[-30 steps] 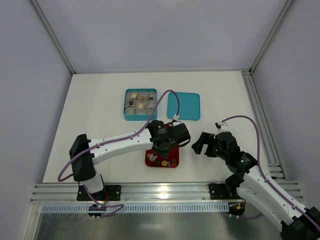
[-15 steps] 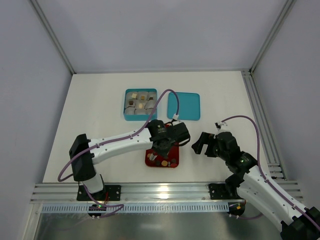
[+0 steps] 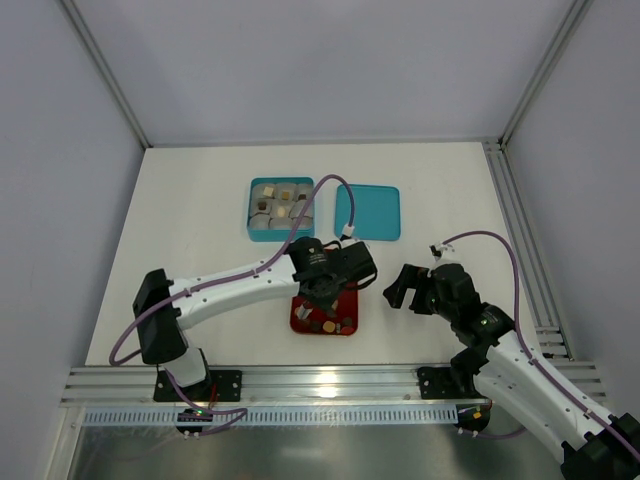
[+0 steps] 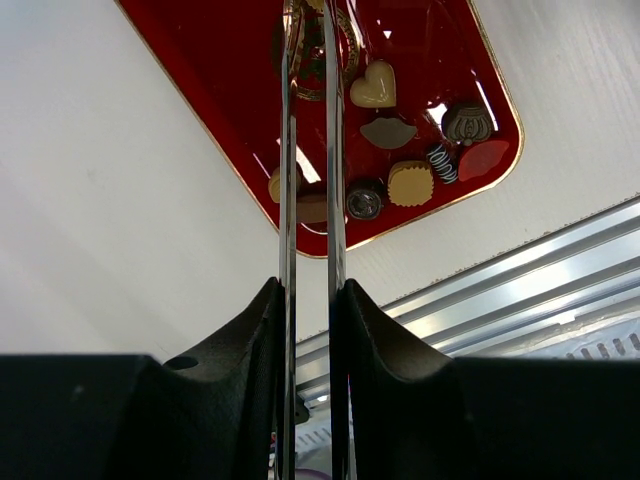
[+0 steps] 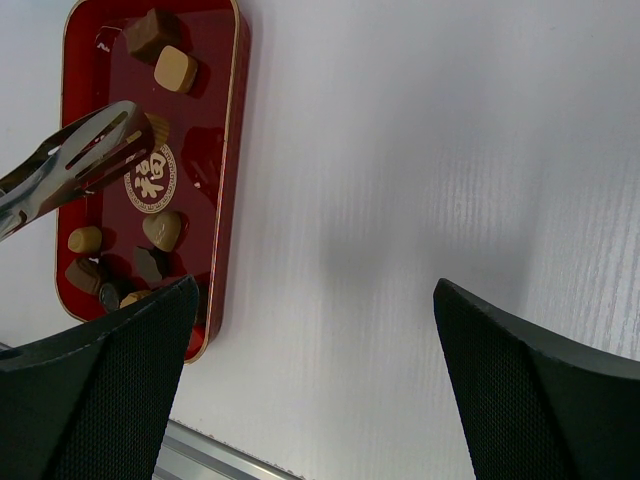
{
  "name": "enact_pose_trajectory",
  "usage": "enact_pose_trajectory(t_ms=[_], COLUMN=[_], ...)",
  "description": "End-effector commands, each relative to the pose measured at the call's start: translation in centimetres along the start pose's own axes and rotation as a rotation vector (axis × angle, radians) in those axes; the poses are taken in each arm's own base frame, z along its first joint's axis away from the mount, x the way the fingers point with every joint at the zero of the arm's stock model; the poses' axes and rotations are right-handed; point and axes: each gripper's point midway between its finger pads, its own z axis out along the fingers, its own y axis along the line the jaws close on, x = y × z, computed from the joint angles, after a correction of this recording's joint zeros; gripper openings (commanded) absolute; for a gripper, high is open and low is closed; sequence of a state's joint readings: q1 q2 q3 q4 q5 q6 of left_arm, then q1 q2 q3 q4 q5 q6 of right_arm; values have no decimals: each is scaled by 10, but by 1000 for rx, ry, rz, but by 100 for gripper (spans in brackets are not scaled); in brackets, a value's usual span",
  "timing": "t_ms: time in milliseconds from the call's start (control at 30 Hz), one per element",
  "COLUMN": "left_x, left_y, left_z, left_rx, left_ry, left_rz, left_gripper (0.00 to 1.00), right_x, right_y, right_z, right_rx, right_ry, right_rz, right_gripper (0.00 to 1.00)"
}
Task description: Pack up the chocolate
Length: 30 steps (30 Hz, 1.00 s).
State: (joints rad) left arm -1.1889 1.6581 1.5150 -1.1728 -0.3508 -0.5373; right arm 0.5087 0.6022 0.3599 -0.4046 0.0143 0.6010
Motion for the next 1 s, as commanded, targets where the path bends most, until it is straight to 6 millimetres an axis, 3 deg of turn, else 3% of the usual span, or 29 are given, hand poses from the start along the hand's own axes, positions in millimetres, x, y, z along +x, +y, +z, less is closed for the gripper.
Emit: enact_pose_trajectory(t_ms=[0,667,967], left_x=[-10,-12,-19], left_y=[10,27,13], left_z=[-16,-22,-15], left_rx=[-3,6,55], left_ry=[-61,-84,-89], left_rz=[-18,-63,-71], left_gripper=[29,29,34], right_x=[-6,-8,-8], right_y=[6,7,7], right_z=[1,1,2], right_rx=[-19,-18,-19], right_ry=[-23,-19,-20], right_rz=[6,3,2], right_gripper=[99,100,100])
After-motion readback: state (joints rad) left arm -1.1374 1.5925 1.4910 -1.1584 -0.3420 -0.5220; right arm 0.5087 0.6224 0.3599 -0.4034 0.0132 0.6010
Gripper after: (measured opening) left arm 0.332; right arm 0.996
